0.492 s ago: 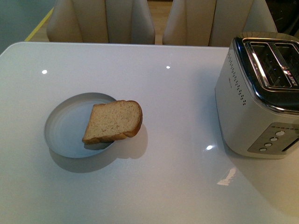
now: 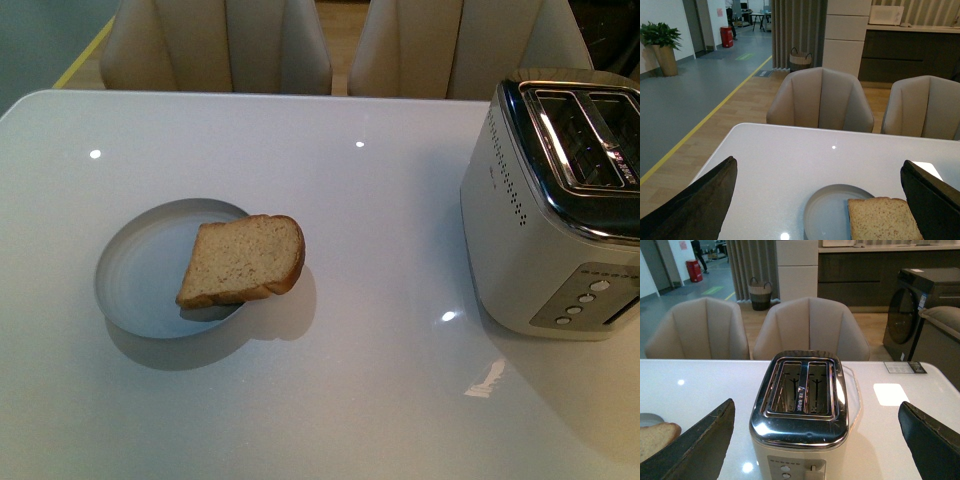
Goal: Left arm holds plate, right arm toasts bread
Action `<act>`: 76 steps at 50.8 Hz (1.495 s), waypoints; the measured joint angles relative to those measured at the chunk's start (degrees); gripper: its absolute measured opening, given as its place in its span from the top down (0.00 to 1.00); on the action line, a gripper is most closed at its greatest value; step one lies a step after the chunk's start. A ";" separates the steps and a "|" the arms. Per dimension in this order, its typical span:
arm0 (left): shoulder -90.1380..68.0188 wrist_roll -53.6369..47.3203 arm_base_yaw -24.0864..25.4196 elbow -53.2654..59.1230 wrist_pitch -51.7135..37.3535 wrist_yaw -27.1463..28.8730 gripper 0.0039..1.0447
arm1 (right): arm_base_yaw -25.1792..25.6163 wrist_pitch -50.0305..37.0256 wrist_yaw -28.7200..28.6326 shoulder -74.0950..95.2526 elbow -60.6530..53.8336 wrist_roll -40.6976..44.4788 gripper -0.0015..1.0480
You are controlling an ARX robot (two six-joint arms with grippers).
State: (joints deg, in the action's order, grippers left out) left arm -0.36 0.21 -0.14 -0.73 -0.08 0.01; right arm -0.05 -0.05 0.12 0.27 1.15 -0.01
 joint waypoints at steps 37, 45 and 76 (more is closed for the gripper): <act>-82.14 19.93 -1.03 -21.05 -38.91 -1.77 0.07 | 0.00 0.00 0.00 0.00 0.00 0.00 0.08; -103.73 18.91 -0.02 -30.75 -43.54 -1.46 0.07 | 0.00 0.00 0.00 0.00 0.00 0.00 0.09; -132.72 22.51 -0.66 -48.87 -34.82 0.74 0.07 | 0.00 0.00 0.00 0.00 0.00 0.00 0.08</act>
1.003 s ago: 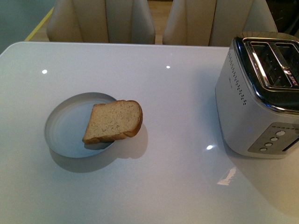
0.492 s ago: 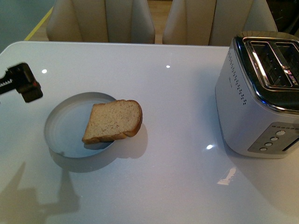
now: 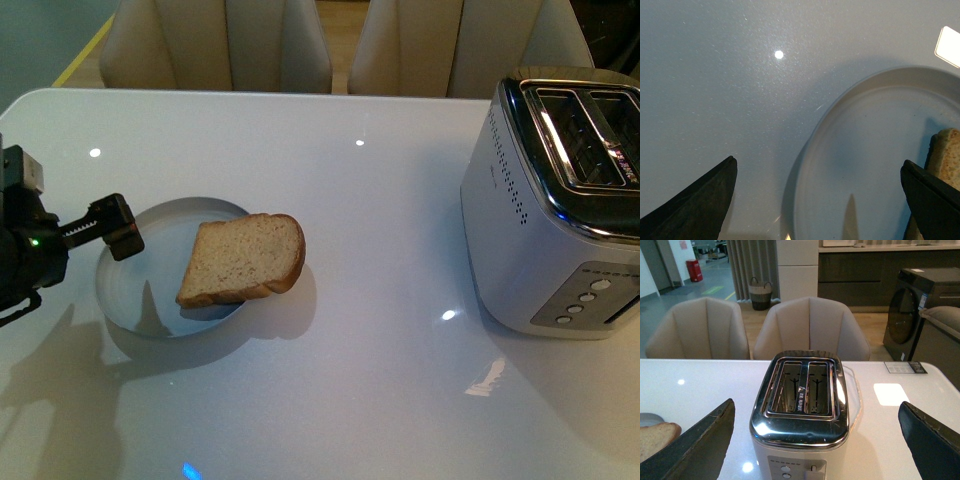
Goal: Left arm holds plate, right arm toasts bread
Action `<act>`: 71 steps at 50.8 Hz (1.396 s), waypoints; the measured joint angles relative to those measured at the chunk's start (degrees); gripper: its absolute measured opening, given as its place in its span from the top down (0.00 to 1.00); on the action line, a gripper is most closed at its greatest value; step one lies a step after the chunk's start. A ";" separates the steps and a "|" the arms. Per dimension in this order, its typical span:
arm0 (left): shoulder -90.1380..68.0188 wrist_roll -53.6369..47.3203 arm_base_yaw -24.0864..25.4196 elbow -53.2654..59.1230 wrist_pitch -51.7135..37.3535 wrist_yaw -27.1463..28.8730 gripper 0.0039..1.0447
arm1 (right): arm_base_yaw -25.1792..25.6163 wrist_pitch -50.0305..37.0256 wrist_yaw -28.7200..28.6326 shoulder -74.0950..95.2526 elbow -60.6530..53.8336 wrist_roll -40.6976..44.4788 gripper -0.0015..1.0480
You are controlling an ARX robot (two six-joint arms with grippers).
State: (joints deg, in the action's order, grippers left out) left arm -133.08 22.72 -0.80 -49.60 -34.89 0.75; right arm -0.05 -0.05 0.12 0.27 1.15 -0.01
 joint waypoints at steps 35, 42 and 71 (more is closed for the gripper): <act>-6.38 -5.05 -4.02 -3.21 2.99 3.32 0.68 | 0.00 0.00 0.00 0.00 0.00 0.00 0.09; -5.66 -0.02 -2.64 -3.10 2.91 1.90 0.93 | 0.00 0.00 0.00 0.00 0.00 0.00 0.08; 24.96 15.85 2.08 9.42 11.56 -4.48 0.97 | 0.00 0.02 0.00 0.00 0.00 0.00 0.08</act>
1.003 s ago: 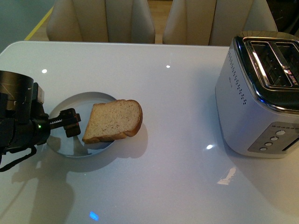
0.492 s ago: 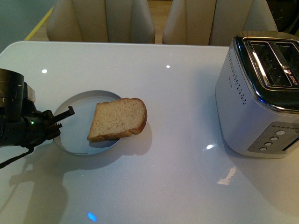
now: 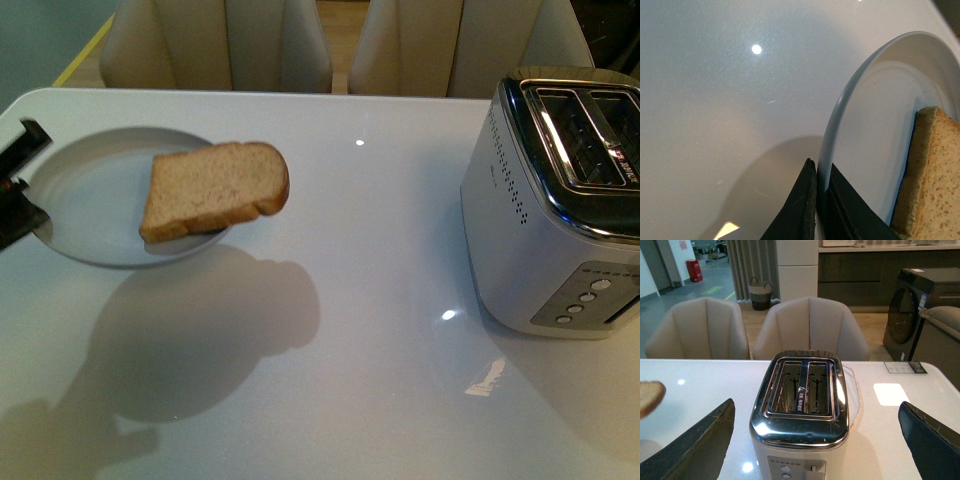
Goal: Left arm holds plate, right arm toasts bread
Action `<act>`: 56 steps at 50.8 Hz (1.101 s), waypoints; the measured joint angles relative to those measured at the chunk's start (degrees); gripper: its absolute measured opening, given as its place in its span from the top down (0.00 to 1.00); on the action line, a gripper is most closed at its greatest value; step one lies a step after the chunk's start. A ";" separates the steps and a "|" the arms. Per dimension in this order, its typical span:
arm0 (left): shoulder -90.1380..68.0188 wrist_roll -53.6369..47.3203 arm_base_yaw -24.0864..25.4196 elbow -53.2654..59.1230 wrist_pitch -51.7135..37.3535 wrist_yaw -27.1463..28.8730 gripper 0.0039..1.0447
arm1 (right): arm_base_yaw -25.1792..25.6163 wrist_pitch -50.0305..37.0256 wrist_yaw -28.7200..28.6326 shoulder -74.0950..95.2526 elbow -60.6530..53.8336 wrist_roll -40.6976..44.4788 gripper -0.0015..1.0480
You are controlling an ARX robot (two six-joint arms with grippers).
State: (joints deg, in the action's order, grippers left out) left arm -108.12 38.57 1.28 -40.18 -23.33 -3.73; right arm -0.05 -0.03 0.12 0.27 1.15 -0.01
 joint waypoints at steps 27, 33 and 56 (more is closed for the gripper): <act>17.05 5.57 -17.70 -8.72 20.31 4.42 0.97 | 0.00 -0.02 0.00 0.00 0.00 0.00 0.09; 17.05 6.99 -20.65 -10.32 21.68 4.83 0.97 | 0.00 -0.02 0.00 0.00 0.00 0.00 0.09; 19.28 8.72 -24.65 -13.16 24.81 5.27 0.97 | 0.00 -0.02 0.00 0.00 0.00 -0.02 0.08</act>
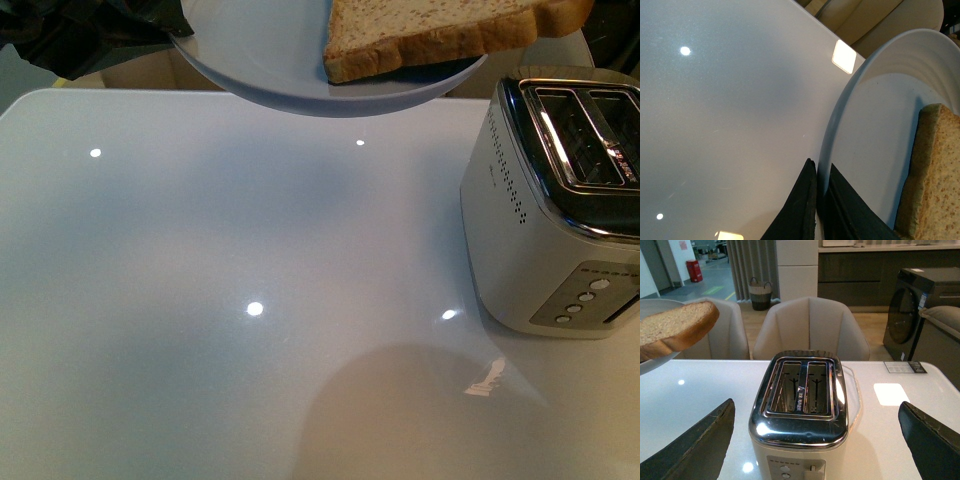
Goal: Left arm holds plate, right arm toasts bread
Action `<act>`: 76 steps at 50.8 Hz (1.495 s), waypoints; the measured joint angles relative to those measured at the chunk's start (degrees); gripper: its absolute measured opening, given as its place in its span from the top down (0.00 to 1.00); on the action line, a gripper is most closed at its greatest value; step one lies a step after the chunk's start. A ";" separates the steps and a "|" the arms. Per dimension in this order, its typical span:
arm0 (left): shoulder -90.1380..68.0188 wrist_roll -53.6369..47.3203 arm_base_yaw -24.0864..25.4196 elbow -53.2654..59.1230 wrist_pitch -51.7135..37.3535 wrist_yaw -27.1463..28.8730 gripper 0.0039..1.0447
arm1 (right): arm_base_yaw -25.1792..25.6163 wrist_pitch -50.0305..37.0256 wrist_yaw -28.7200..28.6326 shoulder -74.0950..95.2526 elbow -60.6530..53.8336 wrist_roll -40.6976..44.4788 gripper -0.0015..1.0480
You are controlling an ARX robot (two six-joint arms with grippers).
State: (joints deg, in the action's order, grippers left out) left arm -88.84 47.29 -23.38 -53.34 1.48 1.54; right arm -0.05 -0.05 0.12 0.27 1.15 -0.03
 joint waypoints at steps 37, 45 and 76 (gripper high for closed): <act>0.07 0.15 -0.07 -0.02 0.04 0.09 0.97 | 3.85 14.73 -15.21 23.71 13.38 -8.00 0.09; 0.07 0.17 -0.07 -0.02 0.04 0.07 0.97 | 0.92 4.66 -16.26 33.42 17.92 -14.51 0.09; 0.07 0.17 -0.07 -0.02 0.04 0.07 0.97 | -12.48 -25.68 -15.96 75.41 31.63 -37.75 0.09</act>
State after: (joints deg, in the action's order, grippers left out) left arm -88.77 47.46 -23.44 -53.36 1.52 1.61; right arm -12.53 -25.74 -15.84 75.68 32.77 -37.78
